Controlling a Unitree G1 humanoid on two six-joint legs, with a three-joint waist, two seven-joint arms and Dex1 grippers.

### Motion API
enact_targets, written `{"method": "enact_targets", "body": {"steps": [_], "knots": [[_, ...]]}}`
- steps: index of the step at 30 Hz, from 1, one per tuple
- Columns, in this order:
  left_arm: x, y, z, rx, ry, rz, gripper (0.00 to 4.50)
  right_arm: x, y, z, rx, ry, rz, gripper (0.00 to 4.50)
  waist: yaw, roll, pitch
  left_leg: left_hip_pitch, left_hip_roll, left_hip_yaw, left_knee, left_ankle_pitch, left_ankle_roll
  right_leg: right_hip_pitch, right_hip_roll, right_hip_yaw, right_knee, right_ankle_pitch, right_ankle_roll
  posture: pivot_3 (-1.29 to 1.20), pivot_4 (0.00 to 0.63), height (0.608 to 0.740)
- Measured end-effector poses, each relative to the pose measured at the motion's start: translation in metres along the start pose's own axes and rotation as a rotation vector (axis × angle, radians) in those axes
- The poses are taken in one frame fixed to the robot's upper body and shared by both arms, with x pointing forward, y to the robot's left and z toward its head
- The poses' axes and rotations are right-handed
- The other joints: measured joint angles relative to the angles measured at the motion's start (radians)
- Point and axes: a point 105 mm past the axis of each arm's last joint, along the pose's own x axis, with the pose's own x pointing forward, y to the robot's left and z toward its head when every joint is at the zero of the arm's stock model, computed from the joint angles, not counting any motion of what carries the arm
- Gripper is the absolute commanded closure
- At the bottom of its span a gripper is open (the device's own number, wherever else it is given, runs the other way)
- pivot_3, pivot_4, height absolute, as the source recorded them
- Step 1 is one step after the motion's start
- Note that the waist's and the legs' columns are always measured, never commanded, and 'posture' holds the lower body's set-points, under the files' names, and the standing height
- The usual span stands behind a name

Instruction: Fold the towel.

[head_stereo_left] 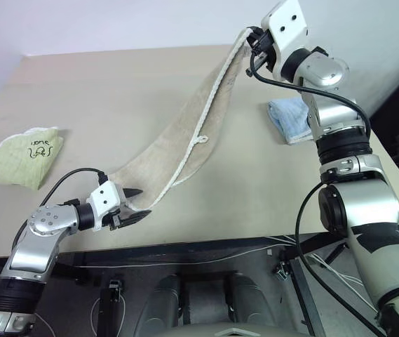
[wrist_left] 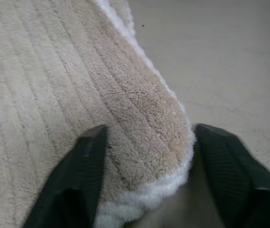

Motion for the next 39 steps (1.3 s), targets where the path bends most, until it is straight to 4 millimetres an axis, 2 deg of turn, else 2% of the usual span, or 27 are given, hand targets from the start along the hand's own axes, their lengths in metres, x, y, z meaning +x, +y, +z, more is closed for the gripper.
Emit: {"method": "enact_targets", "body": {"steps": [5, 6, 9, 14, 20, 24, 27, 29, 33, 36, 39], "knots": [[-0.001, 0.003, 0.001, -0.084, -0.018, -0.004, 4.29, -0.001, -0.001, -0.004, 0.006, 0.014, -0.007, 4.5, -0.004, 0.0, 0.0, 0.0, 0.0, 0.001, 0.0, 0.0, 0.0, -0.001, 0.0, 0.001, 0.001, 0.0, 0.0, 0.0, 0.15, 0.74], [-0.001, 0.002, 0.001, -0.094, -0.019, -0.012, 4.48, -0.001, -0.001, -0.004, 0.007, 0.016, -0.009, 4.5, -0.003, 0.0, 0.0, 0.0, 0.0, 0.001, 0.0, 0.0, 0.0, -0.001, 0.0, 0.001, 0.001, 0.0, 0.0, 0.0, 0.15, 0.74], [-0.008, 0.0, 0.004, -0.181, -0.068, -0.016, 4.48, -0.003, -0.001, -0.007, 0.006, 0.021, -0.013, 4.5, -0.003, 0.0, 0.0, 0.0, 0.0, 0.001, 0.0, 0.0, 0.0, -0.002, 0.0, 0.002, 0.001, 0.0, 0.0, 0.0, 0.15, 0.74], [-0.03, 0.018, 0.032, -0.309, -0.222, 0.04, 4.48, -0.004, -0.001, -0.01, 0.007, 0.028, -0.016, 4.5, -0.002, 0.0, 0.0, 0.0, 0.0, 0.001, 0.0, 0.0, 0.0, -0.002, 0.0, 0.002, 0.002, 0.0, 0.0, 0.0, 0.15, 0.74], [-0.064, 0.046, 0.047, -0.347, -0.265, 0.126, 4.48, -0.007, -0.002, -0.016, 0.008, 0.043, -0.022, 4.5, -0.002, 0.0, 0.0, 0.0, 0.0, 0.002, 0.0, 0.0, 0.0, -0.002, 0.001, 0.002, 0.002, 0.0, 0.0, 0.0, 0.15, 0.74], [-0.075, 0.072, 0.059, -0.353, -0.335, 0.216, 4.48, -0.006, -0.001, -0.017, 0.009, 0.047, -0.021, 4.5, -0.001, 0.0, 0.0, 0.0, 0.0, 0.002, 0.001, 0.0, 0.0, -0.002, 0.001, 0.002, 0.003, 0.0, 0.0, 0.0, 0.15, 0.74], [-0.079, 0.088, 0.058, -0.365, -0.338, 0.261, 4.48, -0.007, -0.002, -0.02, 0.014, 0.058, -0.022, 4.5, -0.002, 0.0, 0.001, 0.0, 0.0, 0.003, 0.001, 0.0, 0.0, -0.002, 0.001, 0.003, 0.003, 0.0, 0.0, 0.0, 0.15, 0.74], [-0.083, 0.106, 0.063, -0.379, -0.372, 0.309, 4.48, -0.007, -0.004, -0.024, 0.021, 0.076, -0.027, 4.5, -0.001, -0.001, 0.001, 0.0, 0.0, 0.003, 0.002, 0.001, -0.001, -0.003, 0.002, 0.002, 0.005, 0.0, 0.0, 0.0, 0.15, 0.74], [-0.103, 0.168, 0.093, -0.358, -0.511, 0.491, 4.48, -0.005, -0.017, -0.023, 0.023, 0.089, -0.062, 4.5, 0.0, -0.004, 0.003, 0.0, 0.0, 0.004, 0.004, 0.002, -0.002, -0.004, 0.002, 0.003, 0.01, 0.0, 0.001, 0.0, 0.15, 0.74], [-0.113, 0.201, 0.109, -0.364, -0.581, 0.604, 4.48, -0.007, -0.032, -0.027, 0.02, 0.119, -0.118, 4.5, -0.002, -0.005, 0.003, 0.0, -0.001, 0.006, 0.005, 0.002, -0.002, -0.004, 0.002, 0.003, 0.011, 0.0, 0.001, 0.0, 0.15, 0.74], [-0.118, 0.224, 0.13, -0.357, -0.637, 0.692, 4.48, -0.006, -0.04, -0.026, 0.013, 0.129, -0.159, 4.5, -0.004, -0.006, 0.003, -0.001, -0.001, 0.009, 0.004, 0.002, -0.002, -0.006, 0.002, 0.004, 0.011, -0.001, 0.002, 0.0, 0.15, 0.74]]}}
